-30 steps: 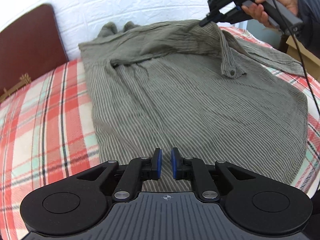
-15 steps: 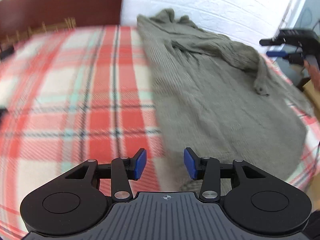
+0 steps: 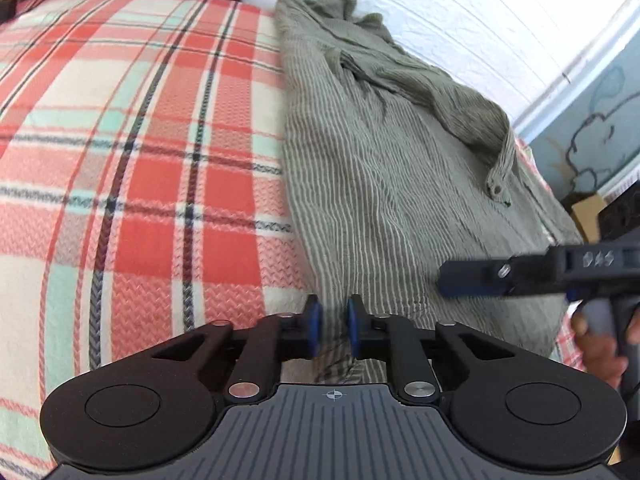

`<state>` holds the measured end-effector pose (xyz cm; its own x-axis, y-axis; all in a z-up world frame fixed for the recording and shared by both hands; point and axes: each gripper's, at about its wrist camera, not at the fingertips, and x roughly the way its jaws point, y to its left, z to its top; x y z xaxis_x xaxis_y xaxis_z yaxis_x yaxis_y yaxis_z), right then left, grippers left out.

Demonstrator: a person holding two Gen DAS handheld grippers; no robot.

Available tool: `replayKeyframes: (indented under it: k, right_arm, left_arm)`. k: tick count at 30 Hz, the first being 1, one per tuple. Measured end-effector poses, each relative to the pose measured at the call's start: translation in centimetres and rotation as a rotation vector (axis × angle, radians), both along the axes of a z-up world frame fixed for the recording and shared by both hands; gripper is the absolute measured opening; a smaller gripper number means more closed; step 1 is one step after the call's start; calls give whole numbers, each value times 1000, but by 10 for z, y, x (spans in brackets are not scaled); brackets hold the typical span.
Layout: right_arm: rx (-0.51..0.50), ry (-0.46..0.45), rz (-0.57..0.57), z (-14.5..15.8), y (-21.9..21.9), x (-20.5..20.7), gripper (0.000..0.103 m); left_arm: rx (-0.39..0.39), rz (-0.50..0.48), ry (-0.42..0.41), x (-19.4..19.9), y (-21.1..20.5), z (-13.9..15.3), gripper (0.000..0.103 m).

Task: Fold clothes

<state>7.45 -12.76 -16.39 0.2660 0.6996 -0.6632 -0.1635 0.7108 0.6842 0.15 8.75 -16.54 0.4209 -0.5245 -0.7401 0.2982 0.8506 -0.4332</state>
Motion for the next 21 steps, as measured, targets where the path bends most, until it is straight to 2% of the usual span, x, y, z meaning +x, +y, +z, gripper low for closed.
replayKeyframes:
  k: [1, 2, 3, 4, 8, 11, 13, 15, 16, 19, 20, 21]
  right_arm:
    - [1, 3, 11, -1, 4, 0, 53]
    - [-2, 0, 24, 0, 9, 1, 40]
    - [1, -3, 41, 0, 12, 2, 13]
    - [14, -8, 50, 2, 13, 2, 3]
    - [48, -37, 88, 8, 17, 0, 3]
    - [-16, -31, 109, 5, 21, -2, 3]
    - [-57, -17, 116, -1, 23, -4, 3]
    - [-69, -11, 123, -2, 24, -4, 4]
    - [-65, -11, 127, 1, 23, -4, 7]
    - [-70, -35, 154, 20, 13, 1, 14]
    - [-84, -76, 151, 31, 6, 6, 20]
    - [-98, -116, 147, 43, 0, 12, 20]
  left_arm:
    - [1, 0, -8, -2, 2, 2, 4]
    - [3, -2, -19, -4, 3, 4, 3]
    - [6, -2, -28, -6, 4, 6, 2]
    - [10, -1, -35, -7, 5, 8, 1]
    - [22, 1, -47, -11, 8, 11, 0]
    - [29, -7, -20, -10, 9, 5, 1]
    - [46, -19, 2, -10, 9, -1, 10]
    - [55, -32, -4, -12, 10, -1, 26]
    - [67, -37, -14, -12, 11, 2, 28]
    - [131, -31, -95, -9, 15, 21, 38]
    - [149, -27, -130, -7, 15, 28, 43]
    - [166, -24, -164, -4, 16, 36, 47]
